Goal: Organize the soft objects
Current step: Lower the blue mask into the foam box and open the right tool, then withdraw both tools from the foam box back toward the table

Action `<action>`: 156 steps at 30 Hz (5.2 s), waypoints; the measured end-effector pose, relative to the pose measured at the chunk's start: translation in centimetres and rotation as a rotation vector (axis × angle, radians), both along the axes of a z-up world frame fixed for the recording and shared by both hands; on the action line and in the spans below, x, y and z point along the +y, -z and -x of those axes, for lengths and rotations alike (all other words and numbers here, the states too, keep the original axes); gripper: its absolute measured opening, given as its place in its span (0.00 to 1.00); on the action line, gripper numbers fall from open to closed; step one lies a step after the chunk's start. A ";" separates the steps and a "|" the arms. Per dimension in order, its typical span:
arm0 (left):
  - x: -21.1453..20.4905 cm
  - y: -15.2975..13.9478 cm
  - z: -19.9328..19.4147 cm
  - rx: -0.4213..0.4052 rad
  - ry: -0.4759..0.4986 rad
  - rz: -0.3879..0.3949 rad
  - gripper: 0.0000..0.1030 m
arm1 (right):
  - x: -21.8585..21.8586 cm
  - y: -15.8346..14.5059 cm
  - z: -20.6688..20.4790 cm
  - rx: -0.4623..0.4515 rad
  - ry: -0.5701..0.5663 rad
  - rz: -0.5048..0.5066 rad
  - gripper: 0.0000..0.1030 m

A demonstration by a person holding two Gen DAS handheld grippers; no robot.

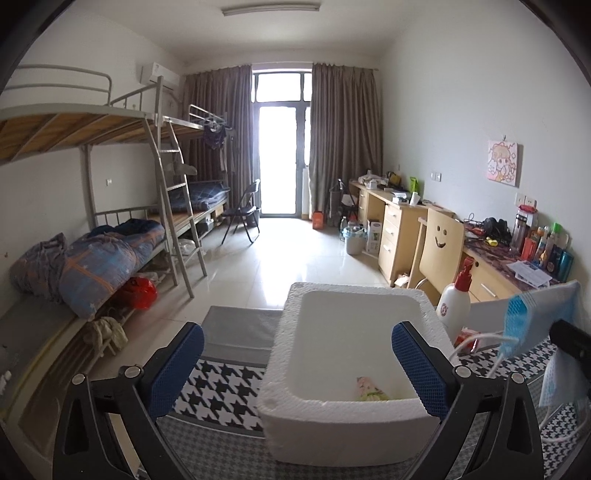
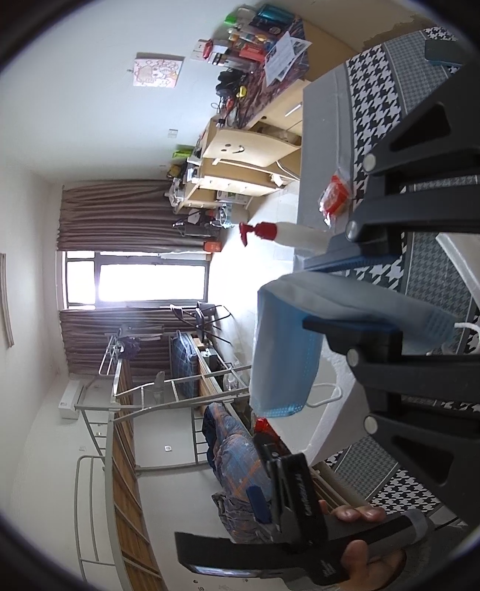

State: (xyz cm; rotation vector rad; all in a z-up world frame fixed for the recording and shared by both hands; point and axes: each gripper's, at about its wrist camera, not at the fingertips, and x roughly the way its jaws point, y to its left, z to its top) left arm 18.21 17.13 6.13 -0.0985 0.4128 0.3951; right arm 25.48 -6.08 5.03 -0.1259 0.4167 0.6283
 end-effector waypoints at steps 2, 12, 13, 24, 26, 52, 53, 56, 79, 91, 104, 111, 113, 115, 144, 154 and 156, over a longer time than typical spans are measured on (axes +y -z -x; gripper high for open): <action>0.1 0.1 0.5 -0.006 -0.011 -0.005 0.99 | 0.6 -0.2 0.0 -0.002 -0.006 0.006 0.27; 1.3 0.6 2.6 -0.020 -0.051 0.001 0.99 | 2.7 -0.8 -0.9 0.012 -0.032 0.023 0.27; 1.2 0.7 2.7 -0.014 -0.053 -0.005 0.99 | 2.8 -0.8 -1.0 0.013 -0.035 0.024 0.27; 0.3 1.2 4.5 -0.028 -0.033 -0.013 0.99 | 5.6 -0.6 -2.2 0.041 -0.047 0.055 0.27; 0.4 1.2 4.7 -0.028 -0.036 -0.016 0.99 | 6.1 -0.6 -2.3 0.045 -0.057 0.063 0.27; 1.5 2.6 5.9 -0.029 -0.039 0.014 0.99 | 11.0 1.2 -4.6 0.126 -0.099 0.157 0.27; 1.6 2.6 5.9 -0.029 -0.041 0.014 0.99 | 11.2 1.2 -4.8 0.133 -0.102 0.157 0.27; 1.8 2.7 6.0 -0.032 -0.037 0.019 0.99 | 11.8 1.5 -5.1 0.143 -0.110 0.169 0.29; 1.0 2.1 6.4 -0.042 -0.020 0.022 0.99 | 10.0 0.5 -4.3 0.129 -0.144 0.140 0.75; -1.0 1.1 6.6 -0.067 0.017 0.001 0.99 | 6.7 -1.4 -2.4 0.051 -0.143 0.073 0.81; -3.7 0.7 6.9 -0.088 0.066 -0.006 0.99 | 3.5 -2.2 0.1 0.001 -0.136 0.011 0.81; -4.9 0.5 7.0 -0.095 0.089 -0.008 0.99 | 1.3 -1.9 1.0 -0.028 -0.117 -0.028 0.91; -5.4 0.6 6.9 -0.093 0.102 -0.010 0.99 | 0.8 -1.9 1.3 -0.035 -0.109 -0.034 0.91; -5.9 0.6 6.9 -0.093 0.115 -0.014 0.99 | 0.3 -1.8 1.5 -0.043 -0.104 -0.034 0.91; -9.5 1.3 6.7 -0.109 0.273 0.018 0.99 | -6.1 -0.2 3.5 -0.085 0.014 -0.063 0.91; -10.7 2.3 6.3 -0.095 0.317 0.033 0.99 | -7.8 0.5 3.4 -0.079 0.061 -0.070 0.91; -11.2 2.6 6.1 -0.089 0.330 0.027 0.99 | -8.0 0.9 3.4 -0.079 0.073 -0.068 0.91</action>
